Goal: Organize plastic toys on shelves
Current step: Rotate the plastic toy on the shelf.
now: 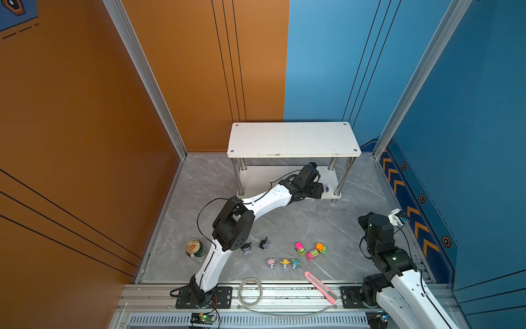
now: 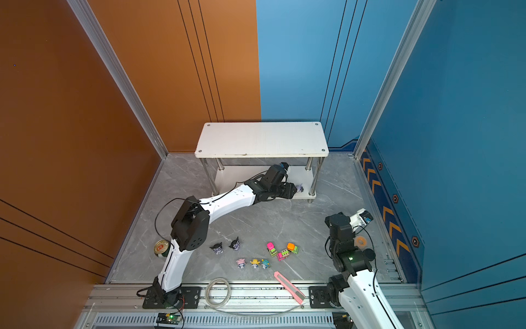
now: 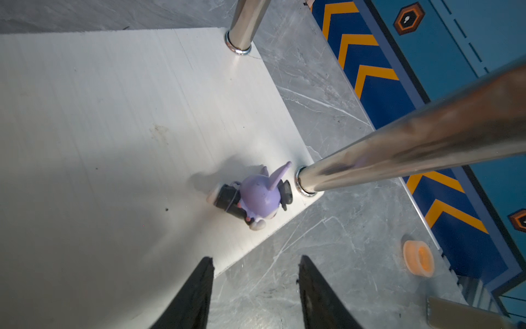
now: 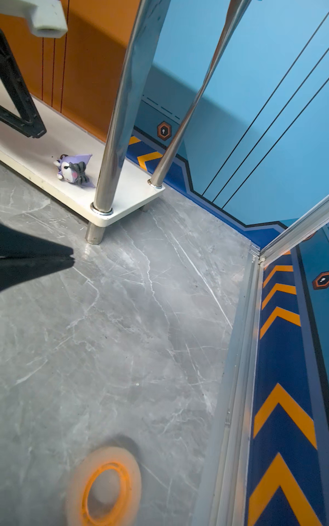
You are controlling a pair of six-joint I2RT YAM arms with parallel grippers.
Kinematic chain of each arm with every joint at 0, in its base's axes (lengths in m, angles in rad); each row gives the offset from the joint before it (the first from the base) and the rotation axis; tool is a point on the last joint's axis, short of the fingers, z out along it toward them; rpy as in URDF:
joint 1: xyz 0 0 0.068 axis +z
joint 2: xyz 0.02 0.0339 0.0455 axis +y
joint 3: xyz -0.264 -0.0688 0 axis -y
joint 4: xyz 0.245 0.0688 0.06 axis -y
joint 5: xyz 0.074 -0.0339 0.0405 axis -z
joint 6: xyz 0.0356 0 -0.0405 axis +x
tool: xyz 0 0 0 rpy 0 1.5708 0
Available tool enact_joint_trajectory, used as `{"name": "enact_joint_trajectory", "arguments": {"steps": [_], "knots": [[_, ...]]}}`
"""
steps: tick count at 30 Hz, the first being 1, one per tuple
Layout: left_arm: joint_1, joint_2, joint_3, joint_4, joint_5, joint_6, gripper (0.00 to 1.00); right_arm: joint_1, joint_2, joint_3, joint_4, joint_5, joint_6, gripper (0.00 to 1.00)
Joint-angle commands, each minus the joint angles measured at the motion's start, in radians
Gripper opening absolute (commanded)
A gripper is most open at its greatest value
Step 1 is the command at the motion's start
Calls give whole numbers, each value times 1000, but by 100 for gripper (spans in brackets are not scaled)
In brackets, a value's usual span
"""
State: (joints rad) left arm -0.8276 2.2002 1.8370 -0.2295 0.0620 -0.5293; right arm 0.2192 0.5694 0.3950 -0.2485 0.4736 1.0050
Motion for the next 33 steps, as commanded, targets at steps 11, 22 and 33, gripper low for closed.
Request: {"name": "enact_joint_trajectory", "arguments": {"steps": [11, 22, 33], "knots": [[18, 145, 255, -128, -66, -42, 8, -13, -4, -29, -7, -55, -71, 0], [9, 196, 292, -131, -54, -57, 8, -25, -8, -42, -3, -59, -82, 0], [1, 150, 189, -97, -71, -58, 7, -26, -12, -37, 4, -58, -88, 0]]}}
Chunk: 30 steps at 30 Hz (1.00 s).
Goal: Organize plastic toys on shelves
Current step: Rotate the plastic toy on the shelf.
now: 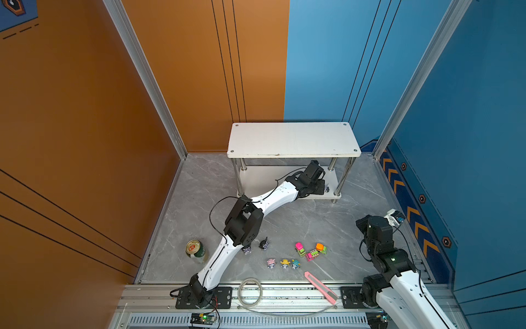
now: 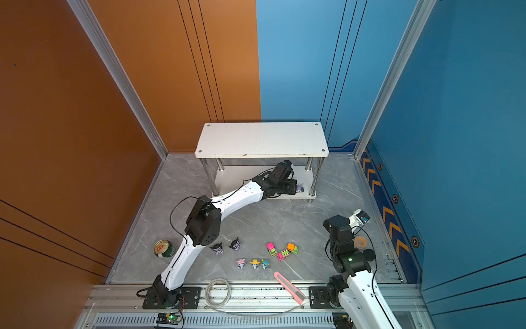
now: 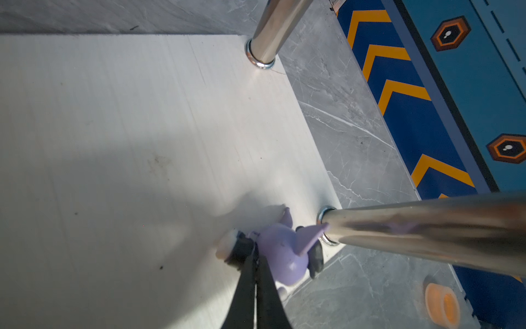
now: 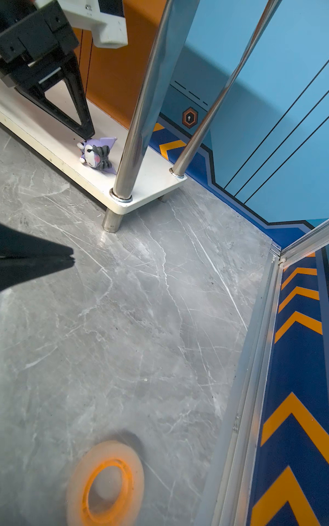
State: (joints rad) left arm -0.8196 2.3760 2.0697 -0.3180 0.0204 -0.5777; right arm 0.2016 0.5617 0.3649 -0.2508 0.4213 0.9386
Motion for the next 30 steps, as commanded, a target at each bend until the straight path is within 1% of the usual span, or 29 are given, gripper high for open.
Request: {"name": "enact_joint_trajectory", "arguments": {"steps": [1, 7, 17, 20, 27, 30], "knots": [[-9, -35, -63, 2, -33, -10, 7, -7, -1, -6, 6, -7, -21, 0], [-8, -70, -154, 54, -42, -16, 7, -7, 2, -4, 11, -12, -21, 0], [2, -105, -155, 59, -46, -4, 7, 5, 4, 1, 15, -21, -42, 0], [2, -138, -183, 73, -47, 0, 7, 49, 22, 13, 6, 15, -67, 0], [-17, -231, -289, 120, -35, -2, 8, 200, 109, 23, 44, 100, -90, 0], [-23, -259, -326, 178, -15, -8, 8, 257, 147, 34, 47, 143, -93, 0]]}}
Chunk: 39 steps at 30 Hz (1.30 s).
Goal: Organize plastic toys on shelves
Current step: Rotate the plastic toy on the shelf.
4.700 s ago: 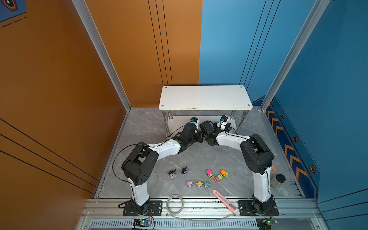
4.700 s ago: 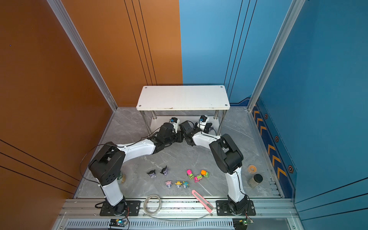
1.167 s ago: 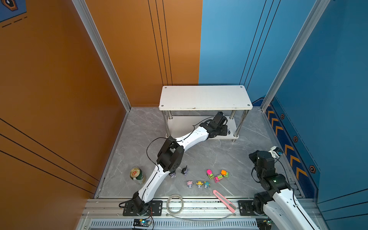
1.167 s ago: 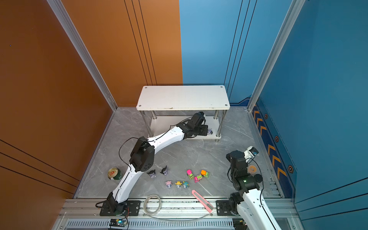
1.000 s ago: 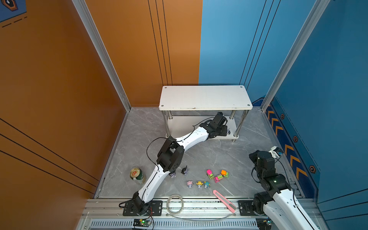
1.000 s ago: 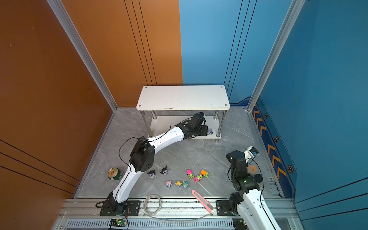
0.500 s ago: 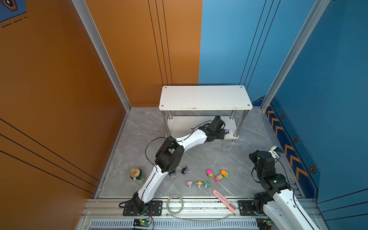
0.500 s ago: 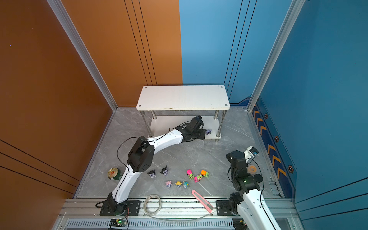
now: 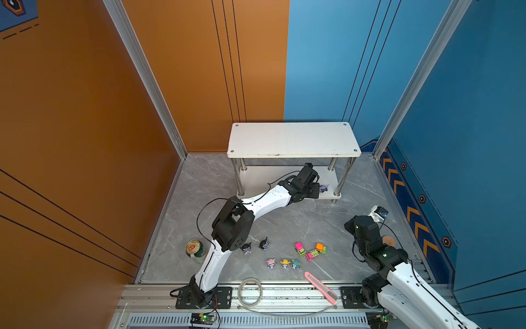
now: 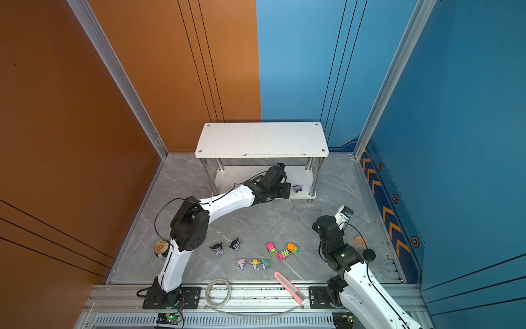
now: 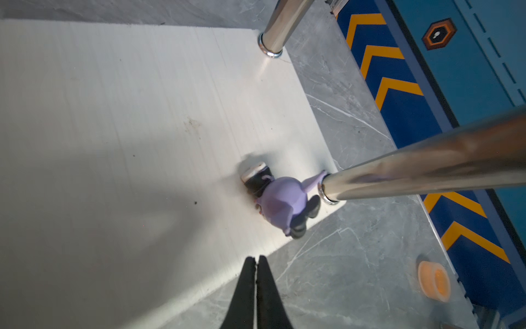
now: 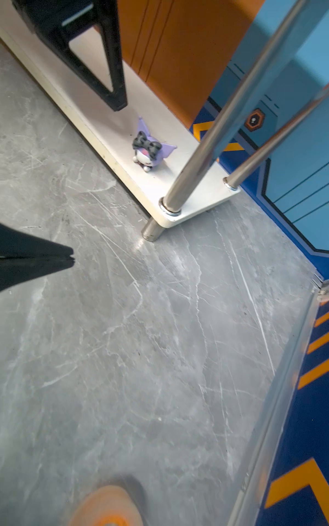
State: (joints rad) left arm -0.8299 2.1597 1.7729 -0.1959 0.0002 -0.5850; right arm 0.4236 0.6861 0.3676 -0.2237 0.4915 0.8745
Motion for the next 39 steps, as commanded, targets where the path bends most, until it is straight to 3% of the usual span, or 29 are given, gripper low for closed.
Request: {"name": "enact_joint_trajectory", "arguments": {"steps": [1, 11, 21, 39], "knots": [[-16, -45, -30, 63, 21, -7, 8, 45, 30, 34, 21, 80, -28, 0], [-31, 37, 69, 38, 73, -18, 8, 9, 21, 27, 35, 56, -12, 0], [-22, 99, 141, -22, 69, -15, 8, -50, 6, 19, 38, 6, -12, 0], [0, 147, 204, -56, 41, 11, 8, -65, -10, 19, 38, -5, -11, 0]]}}
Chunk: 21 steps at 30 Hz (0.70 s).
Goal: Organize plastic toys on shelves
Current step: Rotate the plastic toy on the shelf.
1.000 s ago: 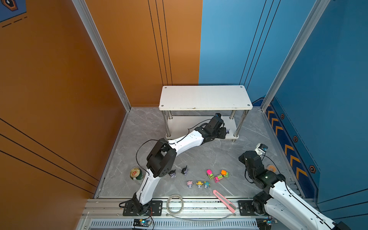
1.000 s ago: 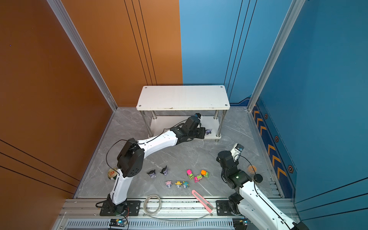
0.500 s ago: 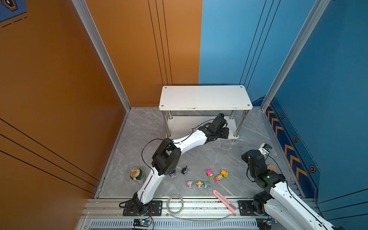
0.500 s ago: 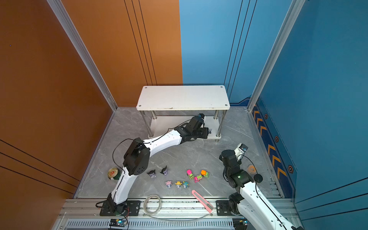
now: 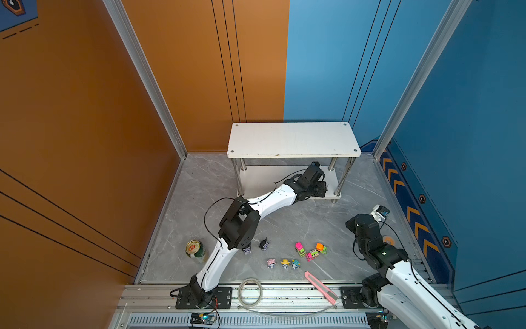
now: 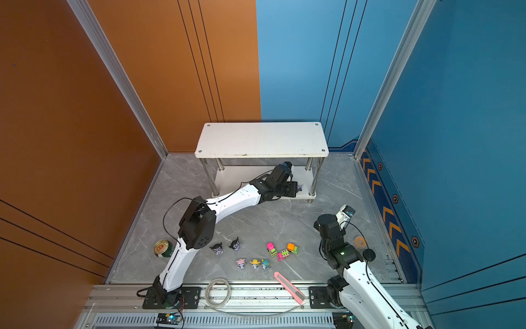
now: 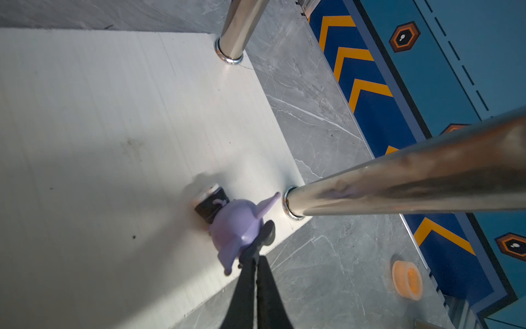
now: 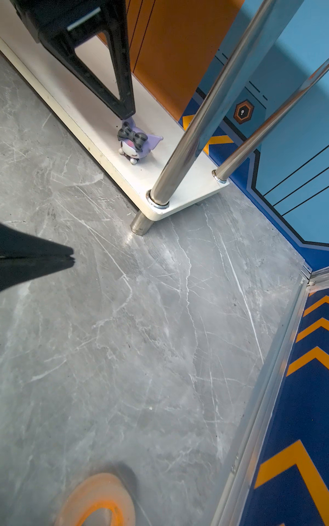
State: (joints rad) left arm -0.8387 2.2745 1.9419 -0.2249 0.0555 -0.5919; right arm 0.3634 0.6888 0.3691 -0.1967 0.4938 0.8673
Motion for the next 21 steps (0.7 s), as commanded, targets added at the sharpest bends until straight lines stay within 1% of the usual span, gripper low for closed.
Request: {"name": "enact_joint_trajectory", "arguments": {"steps": [1, 21], "knots": [[9, 35, 35, -28, -15, 17, 8, -6, -13, 17, 10, -7, -3, 0], [23, 54, 49, -44, -41, 38, 8, -6, -16, 19, 10, -7, -2, 0]]}}
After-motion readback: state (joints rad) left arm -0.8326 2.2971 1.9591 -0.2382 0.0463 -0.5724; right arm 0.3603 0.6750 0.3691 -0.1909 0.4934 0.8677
